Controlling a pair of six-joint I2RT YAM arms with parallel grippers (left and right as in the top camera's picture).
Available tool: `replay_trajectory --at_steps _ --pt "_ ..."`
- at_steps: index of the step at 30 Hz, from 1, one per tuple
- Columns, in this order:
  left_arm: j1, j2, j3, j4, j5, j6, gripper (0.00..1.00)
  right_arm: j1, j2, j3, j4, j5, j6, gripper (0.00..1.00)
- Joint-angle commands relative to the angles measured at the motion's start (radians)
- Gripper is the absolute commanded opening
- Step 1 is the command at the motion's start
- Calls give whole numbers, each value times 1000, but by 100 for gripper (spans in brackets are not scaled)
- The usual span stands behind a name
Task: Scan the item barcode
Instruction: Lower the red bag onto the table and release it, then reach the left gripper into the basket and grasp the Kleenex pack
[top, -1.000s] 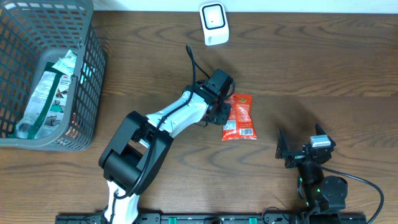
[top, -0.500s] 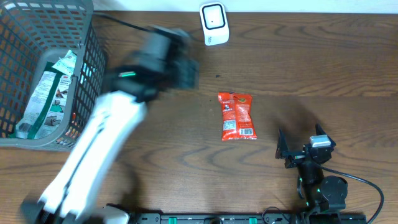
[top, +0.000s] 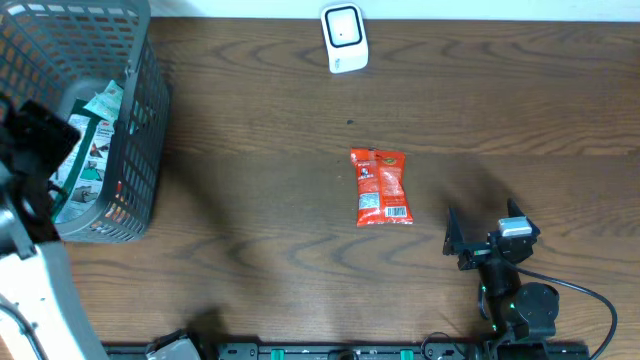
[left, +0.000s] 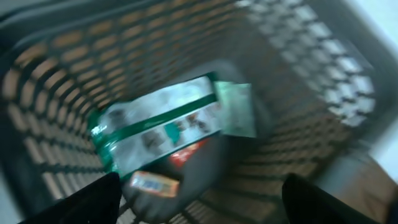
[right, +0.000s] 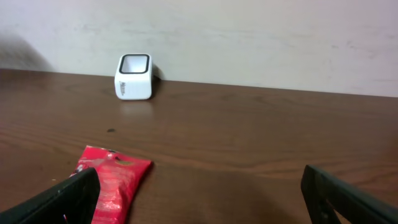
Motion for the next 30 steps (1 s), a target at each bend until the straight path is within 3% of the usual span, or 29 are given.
replay_trajectory --at_steps 1,6,10,14,15,18,19,21,22,27,30 --pt "59 84 -39 -45 -14 -140 84 -11 -5 -1 -3 -5 -5 99" --pt "61 206 -39 -130 -10 -202 84 -11 -5 -1 -3 -5 -5 99" --pt "61 297 -39 -134 -6 -203 78 -11 -5 -1 -3 -5 -5 99" --pt "61 359 -39 -133 72 -235 78 -11 -5 -1 -3 -5 -5 99" --pt "61 370 -39 -126 117 -240 85 -11 -5 -1 -3 -5 -5 99" --pt "61 390 -39 -120 197 -238 88 -11 -5 -1 -3 -5 -5 99" --pt "61 394 -39 -124 207 -239 86 -11 -5 -1 -3 -5 -5 99" --pt "59 394 -39 -140 206 -257 70 -11 -5 -1 -3 -5 -5 99" --pt "59 394 -39 -153 197 -295 65 -11 -5 -1 -3 -5 -5 99" --pt "59 394 -40 -224 54 -644 65 -11 -5 -1 -3 -5 -5 99" --pt "59 394 -49 -256 -7 -783 65 -11 -5 -1 -3 -4 -5 99"
